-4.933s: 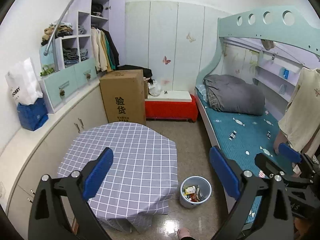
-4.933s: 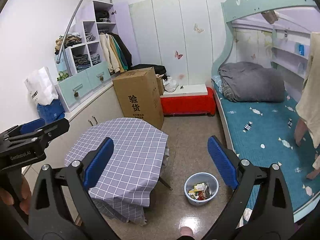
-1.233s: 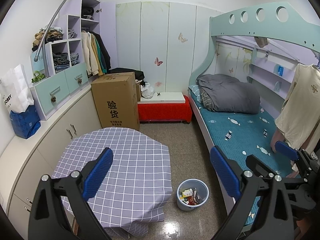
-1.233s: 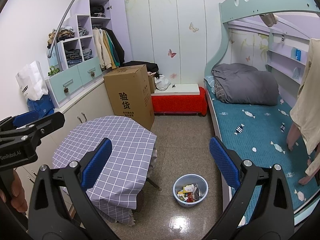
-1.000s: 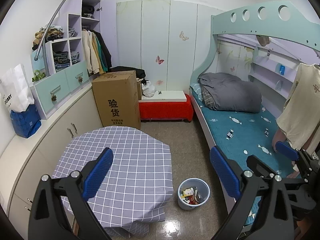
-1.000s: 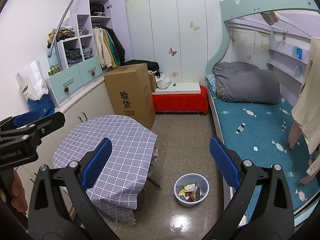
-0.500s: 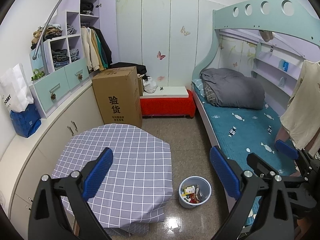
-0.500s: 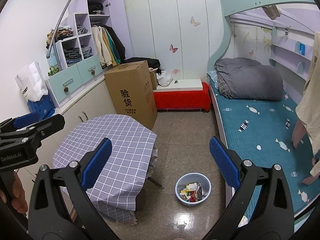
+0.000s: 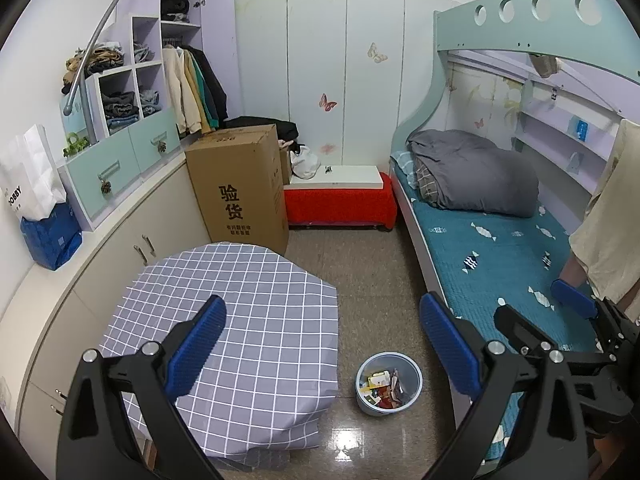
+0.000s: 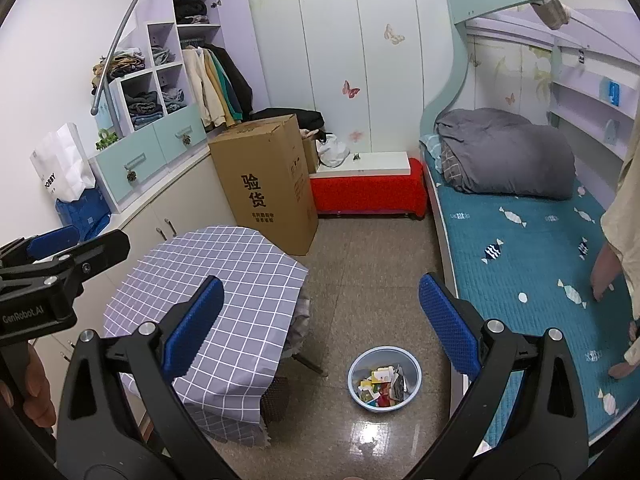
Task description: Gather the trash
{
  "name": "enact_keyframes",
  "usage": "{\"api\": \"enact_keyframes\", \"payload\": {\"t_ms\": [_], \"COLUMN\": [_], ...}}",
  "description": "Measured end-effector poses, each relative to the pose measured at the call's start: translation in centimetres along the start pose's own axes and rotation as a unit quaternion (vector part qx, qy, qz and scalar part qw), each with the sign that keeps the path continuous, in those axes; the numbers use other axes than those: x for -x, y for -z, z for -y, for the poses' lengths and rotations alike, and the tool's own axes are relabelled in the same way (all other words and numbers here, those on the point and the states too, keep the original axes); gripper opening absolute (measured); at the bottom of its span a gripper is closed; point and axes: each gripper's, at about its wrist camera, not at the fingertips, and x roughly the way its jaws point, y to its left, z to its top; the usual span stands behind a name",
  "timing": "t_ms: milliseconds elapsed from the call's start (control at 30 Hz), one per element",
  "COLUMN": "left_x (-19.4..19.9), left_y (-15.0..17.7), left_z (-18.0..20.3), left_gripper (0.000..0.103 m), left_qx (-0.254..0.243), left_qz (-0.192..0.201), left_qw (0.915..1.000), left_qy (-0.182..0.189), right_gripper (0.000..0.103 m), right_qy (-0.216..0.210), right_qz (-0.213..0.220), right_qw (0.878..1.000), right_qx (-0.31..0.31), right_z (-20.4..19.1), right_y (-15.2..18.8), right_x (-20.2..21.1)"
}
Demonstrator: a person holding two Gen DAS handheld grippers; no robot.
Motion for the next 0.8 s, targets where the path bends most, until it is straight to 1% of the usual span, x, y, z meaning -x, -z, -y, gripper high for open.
{"api": "enact_keyframes", "payload": {"t_ms": [433,667,800], "left_x": [-2.5,-3.5,-4.3], "left_y": [-0.4,-0.6,-0.6], "left_z": [2.1,2.1,1.1], "left_gripper": [0.096,0.096,0.096], "left_qx": [0.023,0.023,0.025], "left_qz": [-0.016,-0.017,-0.019], "left_qw": [0.9995,0.9996,0.9995], "left_qy": [-0.010,-0.006,0.004], "right_gripper": [0.096,0.096,0.096], "right_qy": [-0.009,0.002,0.013], "right_qz": [-0.018,-0.024,-0.030], "right_qw": [1.000,1.000,0.999], "right_qx": [0.012,0.014,0.014], "right_z": [3.0,2.9,2.0], "right_y": [-0.7,-0.9,-0.8], "right_x": [-2.1,-3.1,-3.8]}}
